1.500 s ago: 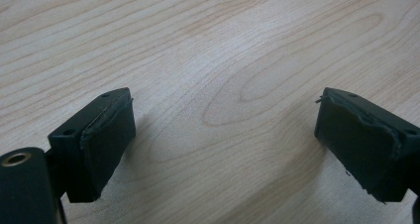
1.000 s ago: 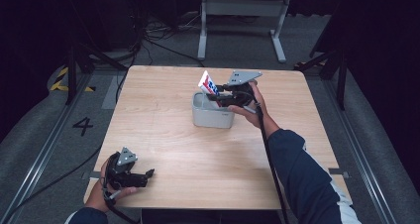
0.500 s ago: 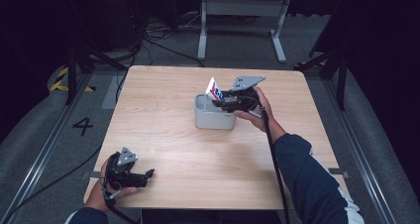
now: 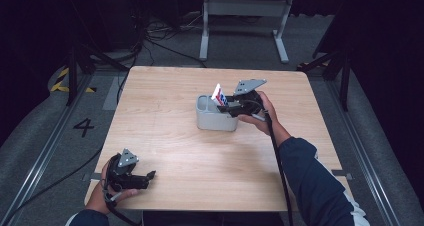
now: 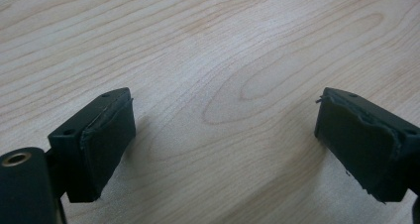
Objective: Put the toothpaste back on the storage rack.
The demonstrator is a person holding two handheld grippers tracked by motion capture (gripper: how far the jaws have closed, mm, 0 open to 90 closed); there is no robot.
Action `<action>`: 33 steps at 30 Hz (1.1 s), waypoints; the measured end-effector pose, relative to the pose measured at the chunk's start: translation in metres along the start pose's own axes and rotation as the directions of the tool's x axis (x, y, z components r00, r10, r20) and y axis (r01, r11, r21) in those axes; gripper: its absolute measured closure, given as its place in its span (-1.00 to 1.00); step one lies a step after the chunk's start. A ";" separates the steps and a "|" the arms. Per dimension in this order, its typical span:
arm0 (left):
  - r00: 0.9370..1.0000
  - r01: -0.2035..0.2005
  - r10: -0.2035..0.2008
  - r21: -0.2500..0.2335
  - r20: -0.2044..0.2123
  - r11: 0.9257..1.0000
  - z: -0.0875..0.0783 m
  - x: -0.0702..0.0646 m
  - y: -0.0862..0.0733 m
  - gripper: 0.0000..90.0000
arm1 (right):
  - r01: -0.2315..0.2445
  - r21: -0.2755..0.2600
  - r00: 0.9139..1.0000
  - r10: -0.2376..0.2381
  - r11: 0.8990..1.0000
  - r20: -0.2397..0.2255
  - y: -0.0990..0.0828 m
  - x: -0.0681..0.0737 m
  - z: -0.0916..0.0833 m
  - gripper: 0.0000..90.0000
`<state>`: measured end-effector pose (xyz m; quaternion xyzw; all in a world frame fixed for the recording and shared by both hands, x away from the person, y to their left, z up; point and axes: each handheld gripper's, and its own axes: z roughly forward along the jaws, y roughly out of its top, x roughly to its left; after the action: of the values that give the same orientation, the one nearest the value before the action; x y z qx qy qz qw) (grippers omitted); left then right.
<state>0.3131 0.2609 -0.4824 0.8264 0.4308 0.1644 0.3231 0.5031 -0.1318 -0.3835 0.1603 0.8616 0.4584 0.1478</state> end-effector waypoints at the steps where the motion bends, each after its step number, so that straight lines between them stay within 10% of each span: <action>1: 1.000 -0.001 0.001 -0.001 0.001 1.000 0.000 0.000 0.000 -0.79 | -0.003 0.000 1.000 0.003 1.000 0.001 0.000 0.000 0.000 0.27; 33: 1.000 -0.001 0.001 0.004 -0.001 1.000 -0.001 0.000 0.000 -0.79 | -0.055 -0.043 0.998 0.056 0.998 0.016 0.003 0.002 -0.004 -0.12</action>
<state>0.3125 0.2615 -0.4820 0.8272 0.4307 0.1644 0.3213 0.4998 -0.1320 -0.3787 0.1851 0.8455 0.4792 0.1458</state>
